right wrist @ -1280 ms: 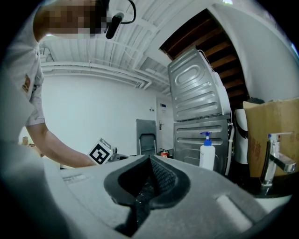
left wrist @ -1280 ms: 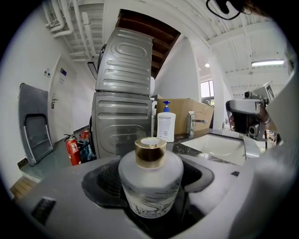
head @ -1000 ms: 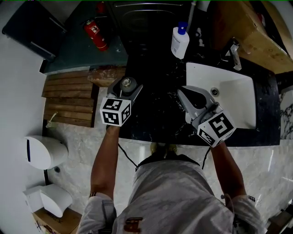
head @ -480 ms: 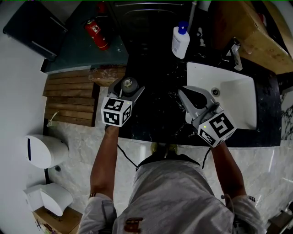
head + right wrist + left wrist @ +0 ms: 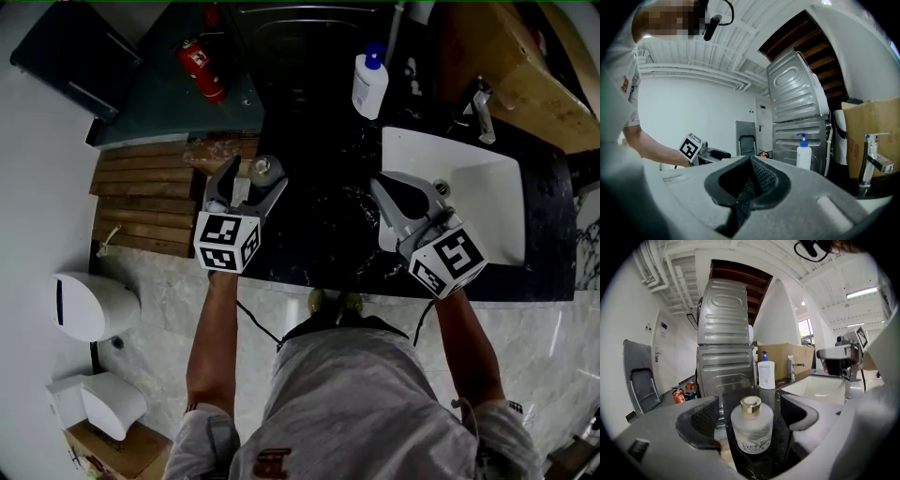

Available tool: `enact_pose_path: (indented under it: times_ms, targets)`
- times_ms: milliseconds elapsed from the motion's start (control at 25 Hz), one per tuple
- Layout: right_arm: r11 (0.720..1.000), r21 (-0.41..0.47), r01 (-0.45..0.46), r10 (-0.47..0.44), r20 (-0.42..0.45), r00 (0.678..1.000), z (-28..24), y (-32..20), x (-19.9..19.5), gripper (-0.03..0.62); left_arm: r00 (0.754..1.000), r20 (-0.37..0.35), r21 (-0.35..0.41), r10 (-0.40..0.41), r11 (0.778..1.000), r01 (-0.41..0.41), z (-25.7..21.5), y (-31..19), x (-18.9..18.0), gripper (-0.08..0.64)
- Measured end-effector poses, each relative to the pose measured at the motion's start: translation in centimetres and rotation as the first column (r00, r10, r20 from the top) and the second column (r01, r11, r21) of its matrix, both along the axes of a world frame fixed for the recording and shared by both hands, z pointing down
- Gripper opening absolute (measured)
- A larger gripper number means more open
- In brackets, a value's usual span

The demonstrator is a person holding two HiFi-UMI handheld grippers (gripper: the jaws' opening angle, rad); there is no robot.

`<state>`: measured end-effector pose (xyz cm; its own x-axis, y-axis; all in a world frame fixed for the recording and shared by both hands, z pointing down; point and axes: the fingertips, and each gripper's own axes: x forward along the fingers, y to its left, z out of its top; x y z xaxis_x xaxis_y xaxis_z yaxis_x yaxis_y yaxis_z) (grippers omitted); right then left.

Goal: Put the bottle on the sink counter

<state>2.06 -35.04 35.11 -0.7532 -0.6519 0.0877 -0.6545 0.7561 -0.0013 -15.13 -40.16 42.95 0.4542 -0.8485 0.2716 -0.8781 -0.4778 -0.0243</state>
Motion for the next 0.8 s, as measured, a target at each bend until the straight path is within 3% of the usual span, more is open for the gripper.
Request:
enact_pose_path:
  times_ms: [200,320,440,800]
  targets:
    - [1.0,0.029,0.01,-0.011,0.017,1.0,-1.4,0.2,0.0,0.0,0.997,-0.069,0.162,0.036,0.986,-0.025,-6.6,2.8,1.0,0.392]
    - [0.999,0.048,0.023,-0.024,0.024,0.999,-2.3,0.6,-0.2,0.0,0.992,-0.101,0.239,0.076,0.97,-0.05,-10.0,4.7,2.6,0.324]
    - [0.997,0.069,0.038,-0.04,0.035,0.999,-3.3,1.3,-0.5,0.0,0.985,-0.135,0.288,0.11,0.955,-0.068,-12.8,6.2,4.3,0.252]
    - [0.986,0.155,0.055,-0.067,0.075,0.995,-6.6,3.4,-0.6,0.0,0.967,-0.185,0.365,0.174,0.926,-0.097,-16.6,8.9,7.7,0.134]
